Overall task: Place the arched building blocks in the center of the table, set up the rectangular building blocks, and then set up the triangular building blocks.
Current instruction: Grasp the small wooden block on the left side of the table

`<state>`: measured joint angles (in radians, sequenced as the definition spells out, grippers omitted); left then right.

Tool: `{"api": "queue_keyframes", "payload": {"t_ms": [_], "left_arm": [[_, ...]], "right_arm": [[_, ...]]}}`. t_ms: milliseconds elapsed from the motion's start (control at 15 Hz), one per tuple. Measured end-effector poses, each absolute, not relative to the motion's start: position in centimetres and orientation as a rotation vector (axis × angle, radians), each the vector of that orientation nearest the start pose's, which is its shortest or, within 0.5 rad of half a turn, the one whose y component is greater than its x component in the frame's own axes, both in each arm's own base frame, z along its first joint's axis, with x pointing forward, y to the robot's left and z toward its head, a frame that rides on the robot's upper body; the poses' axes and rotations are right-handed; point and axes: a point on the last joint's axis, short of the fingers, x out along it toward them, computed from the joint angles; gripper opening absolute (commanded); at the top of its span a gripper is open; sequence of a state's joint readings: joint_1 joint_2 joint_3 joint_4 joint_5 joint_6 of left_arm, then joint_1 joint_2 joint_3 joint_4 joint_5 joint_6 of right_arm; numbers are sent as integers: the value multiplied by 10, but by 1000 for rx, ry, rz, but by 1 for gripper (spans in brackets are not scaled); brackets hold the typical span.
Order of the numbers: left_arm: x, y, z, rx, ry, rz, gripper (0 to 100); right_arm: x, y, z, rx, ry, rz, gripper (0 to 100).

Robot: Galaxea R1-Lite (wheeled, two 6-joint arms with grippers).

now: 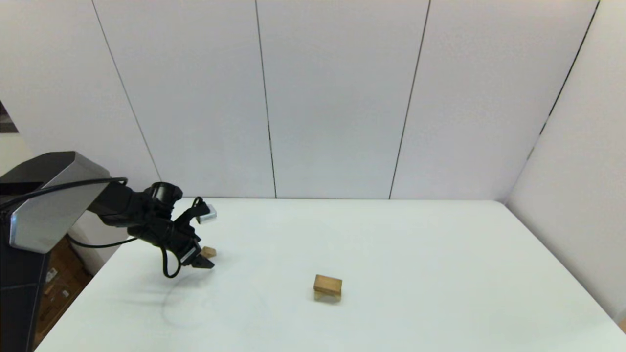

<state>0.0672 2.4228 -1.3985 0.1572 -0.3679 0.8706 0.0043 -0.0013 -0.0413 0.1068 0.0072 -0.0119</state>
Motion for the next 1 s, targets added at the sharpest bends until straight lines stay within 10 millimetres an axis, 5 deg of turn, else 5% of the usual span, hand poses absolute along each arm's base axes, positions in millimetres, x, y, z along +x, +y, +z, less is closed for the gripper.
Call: {"api": "queue_keyframes", "payload": {"t_ms": [1000], "left_arm": [[429, 22, -18, 487, 960, -748, 100]], "right_arm": [[-26, 0, 76, -11, 64, 12, 100]]}}
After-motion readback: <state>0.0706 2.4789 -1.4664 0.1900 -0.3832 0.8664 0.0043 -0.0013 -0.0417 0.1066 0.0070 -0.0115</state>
